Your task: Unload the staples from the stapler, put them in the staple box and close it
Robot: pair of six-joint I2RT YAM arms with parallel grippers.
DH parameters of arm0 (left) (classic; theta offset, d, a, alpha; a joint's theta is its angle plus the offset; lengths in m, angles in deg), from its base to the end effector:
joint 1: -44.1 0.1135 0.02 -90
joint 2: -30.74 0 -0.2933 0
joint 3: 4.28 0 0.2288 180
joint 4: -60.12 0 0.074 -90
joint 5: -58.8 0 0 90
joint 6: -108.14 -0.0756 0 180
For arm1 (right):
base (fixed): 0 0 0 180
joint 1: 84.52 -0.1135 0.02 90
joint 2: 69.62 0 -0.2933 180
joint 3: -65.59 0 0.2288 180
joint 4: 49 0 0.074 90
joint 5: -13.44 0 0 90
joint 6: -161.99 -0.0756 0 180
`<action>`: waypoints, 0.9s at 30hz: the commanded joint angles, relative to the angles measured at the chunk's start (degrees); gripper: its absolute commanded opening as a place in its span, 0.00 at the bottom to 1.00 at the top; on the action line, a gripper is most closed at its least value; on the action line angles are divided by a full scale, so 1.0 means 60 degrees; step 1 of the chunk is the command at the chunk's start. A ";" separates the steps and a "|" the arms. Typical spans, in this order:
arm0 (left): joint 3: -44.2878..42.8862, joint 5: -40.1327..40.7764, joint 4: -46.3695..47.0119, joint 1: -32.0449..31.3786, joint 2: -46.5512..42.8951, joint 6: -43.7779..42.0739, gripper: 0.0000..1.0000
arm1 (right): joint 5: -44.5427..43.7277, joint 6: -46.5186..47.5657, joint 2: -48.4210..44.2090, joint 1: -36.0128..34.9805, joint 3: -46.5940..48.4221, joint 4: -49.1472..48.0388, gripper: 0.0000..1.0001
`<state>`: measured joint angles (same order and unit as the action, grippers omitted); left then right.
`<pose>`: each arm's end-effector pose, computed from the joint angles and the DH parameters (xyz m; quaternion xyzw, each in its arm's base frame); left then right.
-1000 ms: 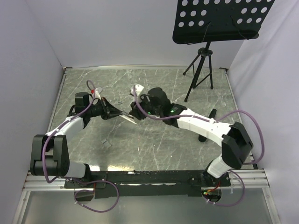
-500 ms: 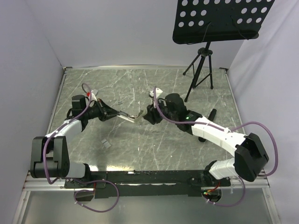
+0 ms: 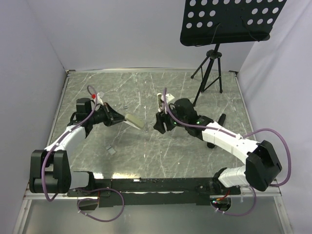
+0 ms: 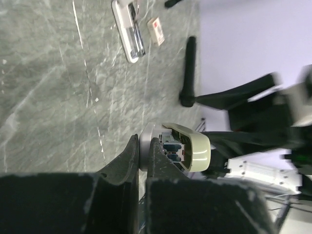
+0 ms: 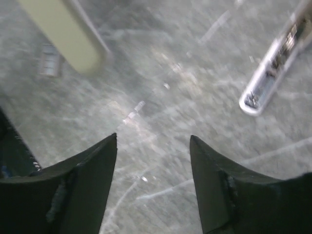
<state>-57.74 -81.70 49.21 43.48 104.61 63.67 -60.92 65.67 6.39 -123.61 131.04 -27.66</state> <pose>0.2566 -0.0611 0.2520 -0.1080 0.8085 -0.5158 0.2620 0.2189 0.2041 0.2786 -0.3077 0.8123 0.2954 0.3979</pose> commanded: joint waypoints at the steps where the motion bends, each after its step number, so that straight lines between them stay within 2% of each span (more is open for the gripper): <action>1: -0.0581 0.0653 -0.0936 -0.0656 -0.0299 -0.0764 0.01 | 0.0631 0.0423 0.0146 -0.0514 0.1817 -0.0159 0.71; 10: -0.0816 0.0800 -0.1024 -0.1097 -0.0475 -0.0456 0.01 | 0.0075 0.0864 0.2023 -0.1658 0.3960 0.0194 0.73; 18: -0.0362 0.0390 -0.0072 -0.1141 -0.0607 0.0291 0.01 | -0.0584 0.1213 0.3327 -0.2039 0.5219 0.0677 0.70; 24: -0.0361 0.0360 0.0030 -0.1156 -0.0519 0.0379 0.01 | -0.0585 0.1142 0.3693 -0.2084 0.5439 0.0414 0.59; 27: -0.0347 0.0272 0.0163 -0.1156 -0.0446 0.0481 0.01 | -0.0731 0.1186 0.3899 -0.2127 0.5717 0.0618 0.43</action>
<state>-59.78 -77.53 46.08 36.88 102.81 64.64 -63.65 72.09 28.09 -135.66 160.76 -23.69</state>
